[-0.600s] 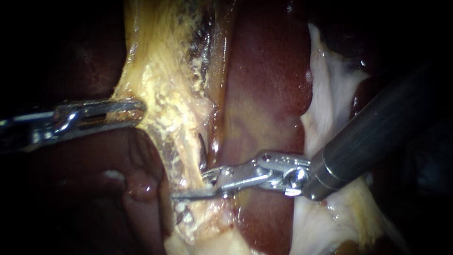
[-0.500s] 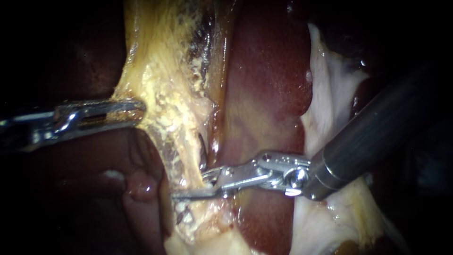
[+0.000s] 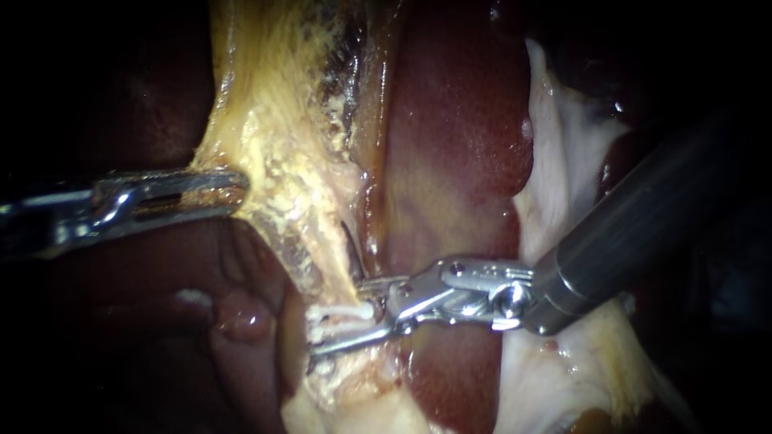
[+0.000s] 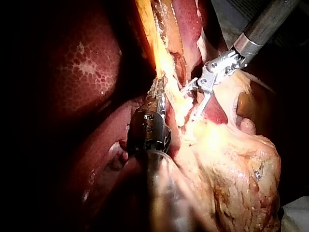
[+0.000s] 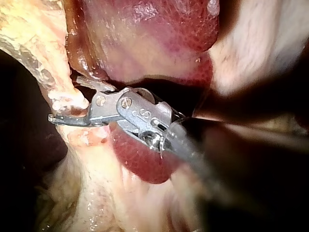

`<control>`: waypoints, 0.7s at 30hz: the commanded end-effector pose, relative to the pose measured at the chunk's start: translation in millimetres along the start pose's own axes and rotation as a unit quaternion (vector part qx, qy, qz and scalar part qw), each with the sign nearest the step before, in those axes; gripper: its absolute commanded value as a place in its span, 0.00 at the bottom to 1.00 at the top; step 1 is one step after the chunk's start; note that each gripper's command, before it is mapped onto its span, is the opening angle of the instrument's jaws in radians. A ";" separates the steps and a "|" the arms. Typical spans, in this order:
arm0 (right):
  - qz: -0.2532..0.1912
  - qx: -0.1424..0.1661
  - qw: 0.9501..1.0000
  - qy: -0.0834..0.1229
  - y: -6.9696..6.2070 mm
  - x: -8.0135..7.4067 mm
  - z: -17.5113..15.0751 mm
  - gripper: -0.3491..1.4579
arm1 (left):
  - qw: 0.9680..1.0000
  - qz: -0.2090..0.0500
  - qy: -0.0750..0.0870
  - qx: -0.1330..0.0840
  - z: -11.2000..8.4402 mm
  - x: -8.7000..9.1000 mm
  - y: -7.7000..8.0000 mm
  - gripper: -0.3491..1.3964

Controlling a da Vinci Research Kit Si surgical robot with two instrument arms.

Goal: Going back second clip left tube

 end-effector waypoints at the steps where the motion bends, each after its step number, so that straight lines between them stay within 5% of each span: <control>1: -0.007 -0.003 1.000 0.001 -0.1 0.2 -0.4 0.52 | 1.000 0.000 0.000 0.000 0.0 0.0 0.0 0.00; 11: -0.063 -0.010 0.998 0.002 -1.3 3.3 -7.3 0.52 | 1.000 0.000 0.000 0.000 -0.1 0.0 0.0 0.00; 21: -0.111 -0.036 0.993 0.016 -2.5 9.1 -15.6 0.52 | 1.000 0.000 0.000 0.000 -0.1 0.0 0.0 0.00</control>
